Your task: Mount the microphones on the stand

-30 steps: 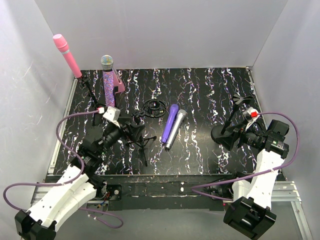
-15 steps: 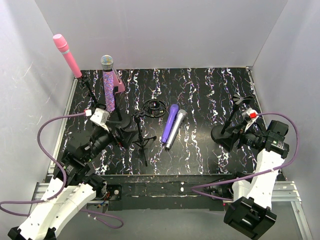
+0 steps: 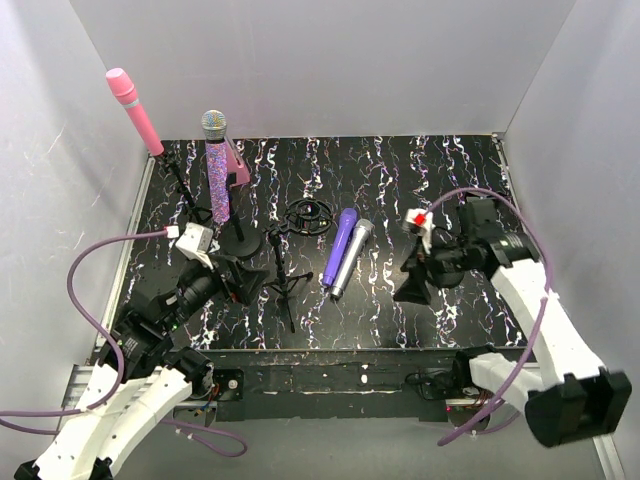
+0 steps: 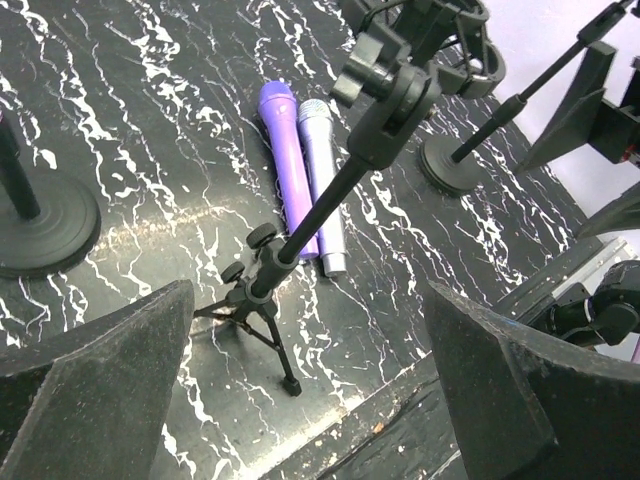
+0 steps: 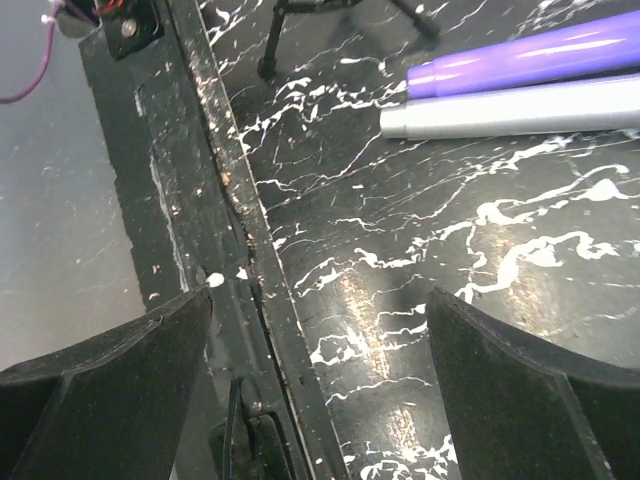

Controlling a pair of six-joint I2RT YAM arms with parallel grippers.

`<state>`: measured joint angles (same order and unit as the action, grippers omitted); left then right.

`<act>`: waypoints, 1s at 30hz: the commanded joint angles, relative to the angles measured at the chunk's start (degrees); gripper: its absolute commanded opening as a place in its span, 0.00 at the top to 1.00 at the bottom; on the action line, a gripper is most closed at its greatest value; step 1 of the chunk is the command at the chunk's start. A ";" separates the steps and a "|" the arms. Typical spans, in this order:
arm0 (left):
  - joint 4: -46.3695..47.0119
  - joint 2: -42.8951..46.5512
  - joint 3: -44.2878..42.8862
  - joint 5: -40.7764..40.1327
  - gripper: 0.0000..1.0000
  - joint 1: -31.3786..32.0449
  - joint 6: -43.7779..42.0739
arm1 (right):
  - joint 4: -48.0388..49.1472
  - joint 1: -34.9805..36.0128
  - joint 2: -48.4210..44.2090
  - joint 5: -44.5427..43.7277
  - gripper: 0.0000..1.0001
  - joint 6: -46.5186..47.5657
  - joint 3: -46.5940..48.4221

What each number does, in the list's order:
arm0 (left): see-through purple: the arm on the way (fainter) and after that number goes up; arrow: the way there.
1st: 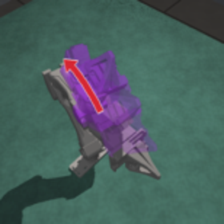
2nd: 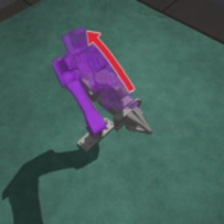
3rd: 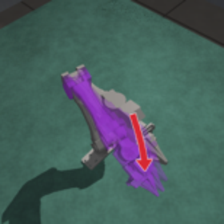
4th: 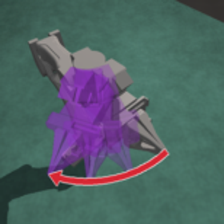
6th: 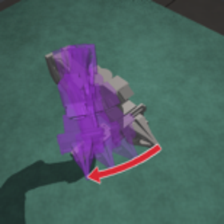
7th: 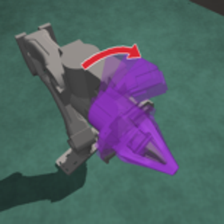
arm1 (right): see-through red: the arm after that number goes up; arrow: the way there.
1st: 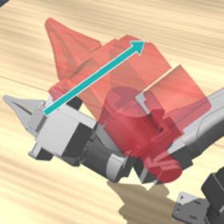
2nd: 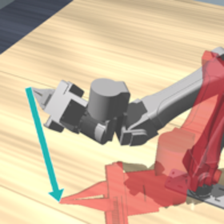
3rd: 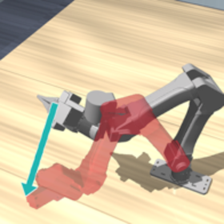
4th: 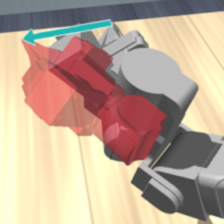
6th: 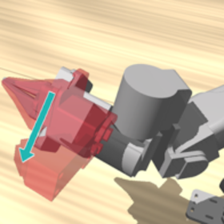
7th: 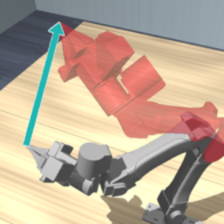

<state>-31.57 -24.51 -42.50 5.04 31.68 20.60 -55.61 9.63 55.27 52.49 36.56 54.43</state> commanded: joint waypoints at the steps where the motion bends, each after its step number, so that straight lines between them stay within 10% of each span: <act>1: -3.75 1.22 -0.74 -3.71 0.02 -0.04 1.81 | 4.80 8.20 8.79 -9.51 0.07 -9.03 5.24; 8: -6.31 4.30 0.31 -9.17 0.02 -0.04 3.83 | 19.56 13.39 20.04 -17.13 0.10 -30.54 7.35; 13: -7.27 5.70 0.75 -10.13 0.02 -0.04 4.10 | 27.05 19.80 28.30 -38.05 0.04 -52.44 10.23; 30: -7.89 8.61 1.72 -11.98 0.02 -0.04 3.48 | 23.53 22.36 51.61 -52.22 0.11 -58.97 23.09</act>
<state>-39.44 -15.86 -41.58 -6.20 31.68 24.51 -32.60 31.79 106.15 2.68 -21.39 75.05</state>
